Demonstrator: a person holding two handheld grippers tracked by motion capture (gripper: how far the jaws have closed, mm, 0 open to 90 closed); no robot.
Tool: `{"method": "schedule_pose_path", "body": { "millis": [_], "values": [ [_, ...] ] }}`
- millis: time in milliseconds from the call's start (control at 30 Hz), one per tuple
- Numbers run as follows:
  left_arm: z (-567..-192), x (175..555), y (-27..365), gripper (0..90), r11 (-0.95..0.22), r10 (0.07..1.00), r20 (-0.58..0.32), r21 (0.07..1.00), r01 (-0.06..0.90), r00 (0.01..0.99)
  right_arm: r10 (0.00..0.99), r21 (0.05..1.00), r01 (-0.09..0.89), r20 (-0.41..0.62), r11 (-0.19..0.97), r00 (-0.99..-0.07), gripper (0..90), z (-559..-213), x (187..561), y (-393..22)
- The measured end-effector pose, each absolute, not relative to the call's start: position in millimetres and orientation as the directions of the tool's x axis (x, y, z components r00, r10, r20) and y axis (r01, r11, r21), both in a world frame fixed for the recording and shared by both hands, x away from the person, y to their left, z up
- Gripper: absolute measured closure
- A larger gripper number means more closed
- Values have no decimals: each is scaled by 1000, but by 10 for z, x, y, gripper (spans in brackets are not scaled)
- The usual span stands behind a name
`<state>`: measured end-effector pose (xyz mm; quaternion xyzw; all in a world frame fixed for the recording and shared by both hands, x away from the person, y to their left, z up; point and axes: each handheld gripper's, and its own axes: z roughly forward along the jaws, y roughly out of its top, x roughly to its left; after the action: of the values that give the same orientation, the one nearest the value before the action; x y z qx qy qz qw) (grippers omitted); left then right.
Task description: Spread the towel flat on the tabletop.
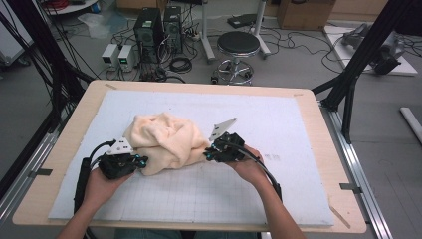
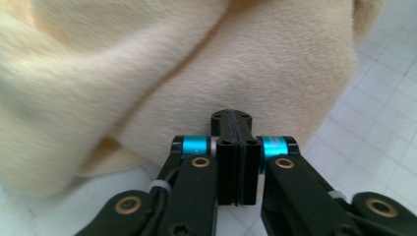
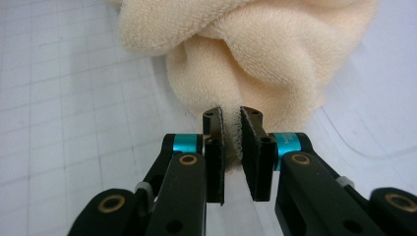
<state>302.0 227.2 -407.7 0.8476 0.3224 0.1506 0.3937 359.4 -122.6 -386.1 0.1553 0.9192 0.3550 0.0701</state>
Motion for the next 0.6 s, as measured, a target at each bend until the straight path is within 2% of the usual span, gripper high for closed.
{"method": "schedule_pose_path", "body": {
  "millis": [200,233,300,333,367,433,467,600],
  "values": [
    [-3994,2957,2053,896,-490,608,2,787,374,794,358,686,238,-35,688,-933,816,-3779,3467,-1500],
    [-3989,2925,1994,776,-491,593,0,792,362,805,369,691,248,-29,679,-929,816,-3769,3410,-1588],
    [-3984,2866,1898,616,-503,565,0,793,344,825,373,689,252,-29,680,-927,816,-3786,3373,-1622],
    [-3984,2833,1853,616,-505,548,-4,795,335,836,373,689,252,-29,680,-927,816,-3786,3373,-1622],
    [-3990,2803,1804,554,-514,531,1,796,321,847,369,686,249,-31,683,-929,815,-3801,3365,-1637],
    [-4018,2785,1742,522,-529,507,-11,785,321,862,373,678,259,-24,688,-928,816,-3820,3355,-1649],
    [-4049,2785,1705,462,-541,505,-7,777,323,863,371,686,251,-29,683,-928,815,-3825,3343,-1659],
    [-4177,2846,1606,467,-586,506,-3,732,347,863,372,684,260,-18,682,-928,817,-3866,3340,-1695]
  ]
}}
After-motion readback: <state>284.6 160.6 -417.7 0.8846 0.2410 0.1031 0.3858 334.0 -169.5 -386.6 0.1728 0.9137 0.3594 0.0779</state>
